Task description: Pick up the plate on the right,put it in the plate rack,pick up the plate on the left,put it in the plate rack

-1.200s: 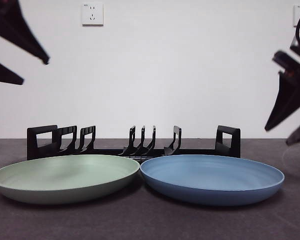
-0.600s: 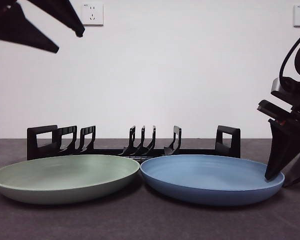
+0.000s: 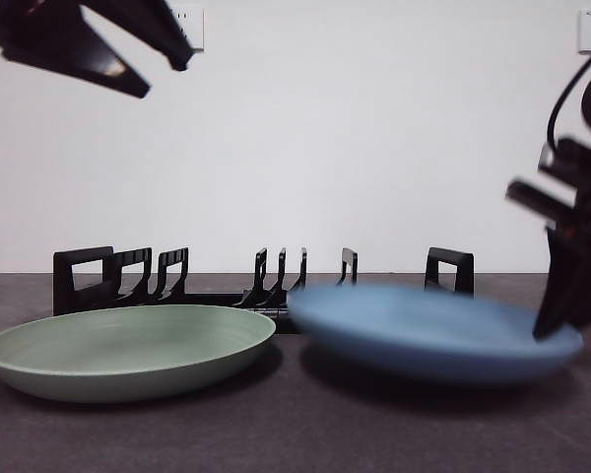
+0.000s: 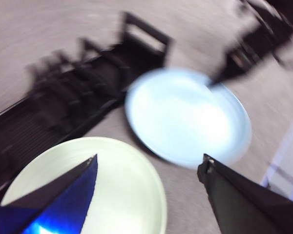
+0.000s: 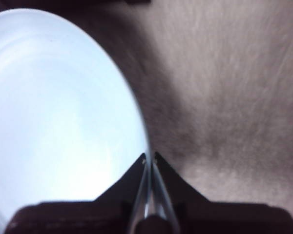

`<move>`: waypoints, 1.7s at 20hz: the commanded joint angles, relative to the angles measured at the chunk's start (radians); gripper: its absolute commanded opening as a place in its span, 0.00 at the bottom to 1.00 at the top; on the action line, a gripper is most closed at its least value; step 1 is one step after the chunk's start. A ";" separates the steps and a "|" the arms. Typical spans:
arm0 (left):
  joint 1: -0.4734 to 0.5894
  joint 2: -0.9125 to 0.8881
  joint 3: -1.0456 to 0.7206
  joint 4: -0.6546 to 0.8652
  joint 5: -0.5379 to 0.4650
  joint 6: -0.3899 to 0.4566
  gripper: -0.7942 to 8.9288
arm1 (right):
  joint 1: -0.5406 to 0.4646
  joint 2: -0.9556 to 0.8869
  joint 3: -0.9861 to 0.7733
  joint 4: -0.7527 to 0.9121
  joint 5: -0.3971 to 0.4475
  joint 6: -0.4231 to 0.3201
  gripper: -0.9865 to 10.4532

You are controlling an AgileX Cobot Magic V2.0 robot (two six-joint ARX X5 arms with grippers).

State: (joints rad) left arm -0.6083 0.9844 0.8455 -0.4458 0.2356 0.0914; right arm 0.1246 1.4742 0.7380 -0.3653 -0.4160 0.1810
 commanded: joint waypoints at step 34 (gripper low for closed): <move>-0.463 0.278 0.000 0.023 -0.465 0.665 0.07 | 0.191 -0.108 0.319 -0.370 -0.003 -0.023 0.12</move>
State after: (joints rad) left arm -1.0836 1.2655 0.8452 -0.4385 -0.2058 0.8043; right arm 0.3187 1.3701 1.0550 -0.7269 -0.4229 0.1635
